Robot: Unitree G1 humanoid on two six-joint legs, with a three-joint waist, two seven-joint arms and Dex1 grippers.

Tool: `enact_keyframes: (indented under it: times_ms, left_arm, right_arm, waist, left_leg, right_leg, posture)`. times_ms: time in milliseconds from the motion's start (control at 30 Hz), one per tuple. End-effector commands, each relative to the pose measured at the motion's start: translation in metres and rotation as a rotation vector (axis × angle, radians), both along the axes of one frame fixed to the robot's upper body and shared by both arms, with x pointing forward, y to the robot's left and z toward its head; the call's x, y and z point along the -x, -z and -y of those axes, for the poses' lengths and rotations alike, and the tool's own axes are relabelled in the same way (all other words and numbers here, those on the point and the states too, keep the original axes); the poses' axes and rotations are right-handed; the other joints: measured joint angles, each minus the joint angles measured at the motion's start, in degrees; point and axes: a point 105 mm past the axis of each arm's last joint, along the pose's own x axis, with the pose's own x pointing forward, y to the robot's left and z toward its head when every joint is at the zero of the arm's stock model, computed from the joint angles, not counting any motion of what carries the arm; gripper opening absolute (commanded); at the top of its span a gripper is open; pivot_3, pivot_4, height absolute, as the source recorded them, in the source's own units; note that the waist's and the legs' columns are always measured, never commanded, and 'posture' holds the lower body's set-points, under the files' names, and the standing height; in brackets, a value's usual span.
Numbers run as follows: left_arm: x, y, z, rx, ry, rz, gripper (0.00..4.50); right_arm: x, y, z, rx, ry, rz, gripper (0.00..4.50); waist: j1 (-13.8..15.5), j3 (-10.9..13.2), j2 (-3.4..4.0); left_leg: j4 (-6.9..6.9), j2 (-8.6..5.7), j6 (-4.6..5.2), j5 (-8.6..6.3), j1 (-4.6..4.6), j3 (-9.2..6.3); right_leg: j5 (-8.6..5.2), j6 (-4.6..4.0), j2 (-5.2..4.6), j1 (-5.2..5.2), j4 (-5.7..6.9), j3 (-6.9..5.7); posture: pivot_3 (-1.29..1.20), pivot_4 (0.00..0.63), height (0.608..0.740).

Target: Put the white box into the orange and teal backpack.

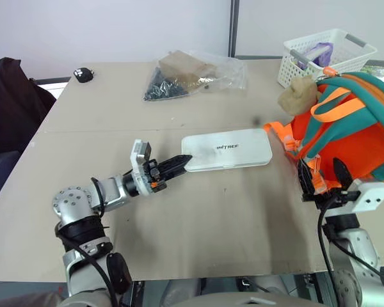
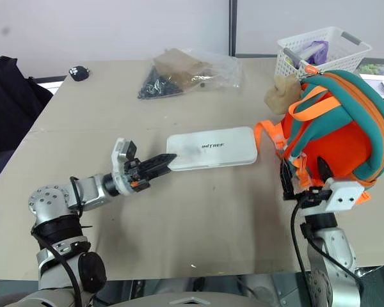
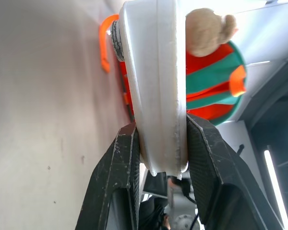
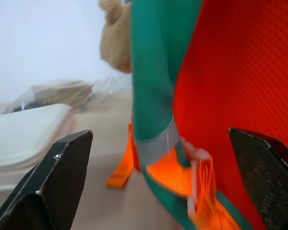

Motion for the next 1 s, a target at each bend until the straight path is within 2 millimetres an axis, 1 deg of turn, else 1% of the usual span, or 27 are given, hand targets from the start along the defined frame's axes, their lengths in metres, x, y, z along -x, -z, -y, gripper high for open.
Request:
enact_keyframes:
  times_ms: [33, 100, 167, 233, 267, 333, 367, 433, 467, 533, 567, 633, 733, 767, 800, 867, 933, 1000]
  left_arm:
    - [0.003, -0.028, -0.007, 0.058, -0.026, 0.124, 1.01]
    - [-0.001, -0.03, -0.01, 0.059, -0.058, 0.13, 1.01]
    - [-0.007, -0.032, -0.016, 0.043, -0.11, 0.136, 1.01]
    - [-0.012, -0.036, -0.022, 0.035, -0.158, 0.155, 1.01]
    - [-0.014, -0.04, -0.024, 0.038, -0.177, 0.171, 1.01]
    - [-0.018, -0.047, -0.029, 0.031, -0.217, 0.2, 1.01]
    - [-0.021, -0.049, -0.031, 0.011, -0.248, 0.218, 1.01]
    - [-0.032, -0.051, -0.037, -0.057, -0.33, 0.254, 1.01]
    - [-0.037, -0.055, -0.039, -0.071, -0.363, 0.274, 1.01]
    - [-0.046, -0.065, -0.04, -0.079, -0.404, 0.323, 1.01]
    - [-0.049, -0.07, -0.039, -0.082, -0.416, 0.349, 1.01]
    - [-0.055, -0.08, -0.038, -0.089, -0.436, 0.399, 1.01]
    - [-0.062, -0.088, -0.037, -0.089, -0.455, 0.452, 1.01]
    - [-0.063, -0.09, -0.037, -0.085, -0.453, 0.467, 1.01]
    - [-0.063, -0.091, -0.037, -0.082, -0.45, 0.477, 1.01]
    - [-0.061, -0.089, -0.032, -0.117, -0.409, 0.505, 1.01]
    - [-0.057, -0.085, -0.027, -0.15, -0.376, 0.526, 1.01]
    - [-0.051, -0.084, -0.021, -0.161, -0.331, 0.558, 1.01]
  right_arm:
    - [-0.017, -0.028, -0.002, -0.044, -0.03, 0.07, 4.46]
    - [-0.028, -0.034, -0.002, -0.066, -0.035, 0.072, 4.46]
    - [-0.043, -0.051, 0.002, -0.083, -0.021, 0.109, 4.46]
    - [-0.05, -0.063, 0.002, -0.082, -0.037, 0.134, 4.46]
    - [-0.05, -0.065, 0.001, -0.11, -0.062, 0.136, 3.94]
    - [-0.049, -0.067, 0.0, -0.142, -0.1, 0.139, 3.3]
    - [-0.048, -0.069, -0.002, -0.134, -0.125, 0.15, 2.74]
    - [-0.041, -0.075, -0.011, -0.104, -0.221, 0.191, 1.92]
    - [-0.038, -0.078, -0.015, -0.088, -0.281, 0.197, 1.32]
    - [-0.031, -0.083, -0.025, -0.04, -0.428, 0.206, 0.35]
    - [-0.028, -0.087, -0.027, -0.035, -0.487, 0.21, 0.09]
    - [-0.021, -0.099, -0.036, -0.043, -0.643, 0.218, 0.09]
    - [-0.002, -0.114, -0.054, -0.06, -0.913, 0.221, 0.09]
    - [0.005, -0.118, -0.059, -0.065, -1.003, 0.213, 0.09]
    - [0.01, -0.121, -0.062, -0.068, -1.058, 0.205, 0.09]
    - [0.026, -0.127, -0.07, -0.111, -1.211, 0.162, 0.09]
    - [0.034, -0.126, -0.07, -0.157, -1.273, 0.098, 0.09]
    - [0.03, -0.115, -0.061, -0.154, -1.232, 0.014, 0.09]
  waist:
    - [-0.04, 0.02, 0.0]
    - [-0.08, 0.02, -0.01]
    - [-0.07, 0.02, -0.01]
    - [-0.08, 0.05, 0.01]
    - [-0.06, 0.04, 0.01]
    - [0.09, 0.04, 0.0]
    - [0.11, 0.04, 0.0]
    - [0.03, 0.03, 0.0]
    - [0.01, 0.03, 0.0]
    - [0.05, 0.04, 0.0]
    - [0.05, 0.04, -0.01]
    - [-0.01, 0.04, 0.0]
    - [-0.27, 0.05, -0.01]
    - [-0.32, 0.05, -0.01]
    - [-0.36, 0.06, 0.0]
    - [-0.38, 0.07, -0.01]
    - [-0.24, 0.08, -0.03]
    - [-0.01, 0.09, -0.06]
  left_leg:
    - [0.0, 0.0, 0.0, 0.0, 0.0, 0.0]
    - [0.0, 0.0, 0.0, 0.0, 0.01, 0.01]
    - [-0.04, 0.02, 0.0, 0.0, 0.01, 0.0]
    - [-0.04, 0.02, 0.01, 0.0, -0.02, 0.04]
    - [-0.04, 0.0, 0.01, 0.0, -0.05, 0.07]
    - [-0.09, 0.02, 0.01, 0.0, -0.11, 0.01]
    - [-0.09, 0.03, 0.01, 0.0, -0.15, -0.03]
    - [-0.08, 0.02, 0.01, 0.0, -0.47, -0.02]
    - [0.0, -0.01, 0.02, 0.01, -0.82, -0.01]
    - [0.0, -0.04, 0.02, 0.01, -0.88, 0.04]
    - [0.0, -0.04, 0.02, 0.01, -0.89, 0.04]
    - [0.0, -0.04, 0.03, 0.01, -0.91, 0.04]
    - [0.0, -0.01, 0.03, 0.01, -0.9, 0.08]
    - [0.0, 0.02, 0.03, 0.01, -0.89, 0.1]
    - [-0.02, 0.04, 0.03, 0.01, -0.89, 0.1]
    - [-0.05, 0.07, 0.04, 0.01, -0.89, 0.1]
    - [-0.06, 0.07, 0.04, 0.0, -0.96, 0.1]
    - [-0.05, 0.06, 0.06, -0.01, -1.01, 0.09]
  right_leg:
    - [0.0, 0.0, 0.0, 0.0, 0.0, 0.0]
    - [0.0, -0.01, 0.01, 0.0, 0.0, 0.01]
    - [-0.01, -0.05, 0.04, -0.01, 0.0, -0.02]
    - [0.0, -0.07, 0.03, -0.06, 0.01, 0.02]
    - [0.0, -0.08, 0.03, -0.09, 0.01, 0.05]
    - [-0.02, -0.13, 0.04, -0.16, 0.01, 0.0]
    - [-0.04, -0.16, 0.04, -0.19, 0.01, -0.04]
    - [-0.04, -0.16, 0.02, -0.5, 0.01, -0.03]
    - [-0.01, -0.16, 0.0, -0.81, 0.03, -0.03]
    - [0.01, -0.17, -0.03, -0.9, 0.04, 0.0]
    - [0.01, -0.17, -0.04, -0.9, 0.04, -0.02]
    - [0.01, -0.17, -0.04, -0.9, 0.03, -0.04]
    - [0.05, -0.24, -0.02, -0.91, 0.04, -0.04]
    - [0.06, -0.25, 0.01, -0.91, 0.04, -0.04]
    - [0.06, -0.26, 0.02, -0.91, 0.04, -0.04]
    - [0.06, -0.26, 0.04, -0.94, 0.03, -0.03]
    - [0.05, -0.26, 0.04, -1.0, 0.01, -0.02]
    - [0.06, -0.25, 0.0, -1.0, -0.03, -0.04]
  posture:
    - [0.0, 0.15, 0.74]
    - [0.0, 0.15, 0.74]
    - [0.0, 0.15, 0.74]
    - [0.0, 0.15, 0.74]
    - [0.0, 0.15, 0.74]
    - [0.0, 0.15, 0.74]
    - [0.0, 0.15, 0.74]
    - [0.0, 0.15, 0.74]
    - [0.0, 0.15, 0.74]
    - [0.0, 0.15, 0.74]
    - [0.0, 0.15, 0.74]
    - [0.0, 0.15, 0.74]
    - [0.0, 0.15, 0.74]
    - [0.0, 0.15, 0.74]
    - [0.0, 0.15, 0.74]
    - [0.0, 0.15, 0.74]
    - [0.0, 0.15, 0.74]
    - [0.0, 0.15, 0.74]
